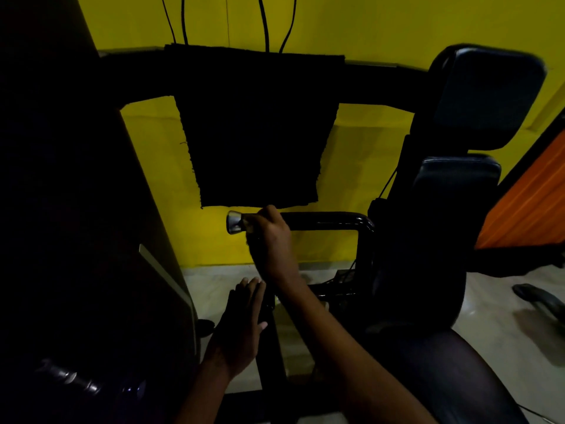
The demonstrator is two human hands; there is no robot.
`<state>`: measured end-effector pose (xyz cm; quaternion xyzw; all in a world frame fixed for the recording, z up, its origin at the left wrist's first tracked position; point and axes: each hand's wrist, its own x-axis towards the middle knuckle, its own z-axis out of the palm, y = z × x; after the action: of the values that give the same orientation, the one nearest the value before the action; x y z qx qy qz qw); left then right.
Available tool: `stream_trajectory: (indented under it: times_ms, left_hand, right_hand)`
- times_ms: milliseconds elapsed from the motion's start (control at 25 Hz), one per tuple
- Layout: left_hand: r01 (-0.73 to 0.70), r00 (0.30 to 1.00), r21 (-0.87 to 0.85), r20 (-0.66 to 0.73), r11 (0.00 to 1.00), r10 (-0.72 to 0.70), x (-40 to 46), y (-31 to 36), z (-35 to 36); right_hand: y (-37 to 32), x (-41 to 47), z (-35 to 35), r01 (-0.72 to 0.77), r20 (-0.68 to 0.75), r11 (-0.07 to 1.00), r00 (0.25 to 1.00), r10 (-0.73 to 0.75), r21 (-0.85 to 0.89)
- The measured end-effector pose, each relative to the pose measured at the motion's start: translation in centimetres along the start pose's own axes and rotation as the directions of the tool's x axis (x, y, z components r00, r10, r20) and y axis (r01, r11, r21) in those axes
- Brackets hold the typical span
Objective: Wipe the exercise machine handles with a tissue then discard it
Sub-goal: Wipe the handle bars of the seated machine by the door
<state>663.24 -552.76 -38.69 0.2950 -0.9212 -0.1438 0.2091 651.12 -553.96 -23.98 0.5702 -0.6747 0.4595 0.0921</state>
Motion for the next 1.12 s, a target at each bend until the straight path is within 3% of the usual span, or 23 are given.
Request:
stream_trajectory:
  times_ms: [80,200,280,400,520,640,920,1120]
  left_hand:
    - [-0.041,0.999,0.052,0.016,0.998,0.041,0.0,-1.2,0.0]
    - [-0.096,0.994,0.087,0.059,0.992,0.092,0.2,-1.9,-0.8]
    - [-0.115,0.992,0.072,0.068,0.991,0.110,0.4,-1.8,-1.2]
    - [-0.098,0.992,0.038,0.081,0.994,0.095,0.3,-1.9,-1.4]
    - [-0.115,0.989,0.002,0.088,0.993,0.115,0.1,-2.3,-1.4]
    - [-0.138,0.988,-0.022,0.059,0.990,0.139,0.3,-2.7,-0.9]
    - [-0.138,0.990,-0.164,-0.026,0.977,0.135,0.4,-2.8,-0.7]
    - [-0.065,0.997,-0.200,-0.043,0.978,0.057,1.0,-3.8,-0.7]
  right_hand:
    - [2.4,-0.1,-3.5,-0.096,-0.111,0.995,0.989,0.093,-0.017]
    - [7.4,-0.4,-9.6,-0.376,-0.348,0.917,0.884,0.312,-0.132]
    - [9.0,-0.7,-11.3,-0.455,-0.394,0.879,0.841,0.371,-0.143]
    - [7.8,-0.5,-9.0,-0.389,-0.323,0.907,0.889,0.324,-0.160]
    - [3.9,-0.4,-4.3,-0.175,-0.172,0.975,0.974,0.150,-0.139]
    - [0.5,-0.2,0.4,-0.003,-0.039,0.989,0.999,-0.003,-0.145]
    - [0.4,0.6,1.5,0.098,-0.035,0.989,0.994,-0.102,-0.107]
    - [-1.0,1.1,1.2,0.105,0.007,0.991,0.994,-0.105,-0.081]
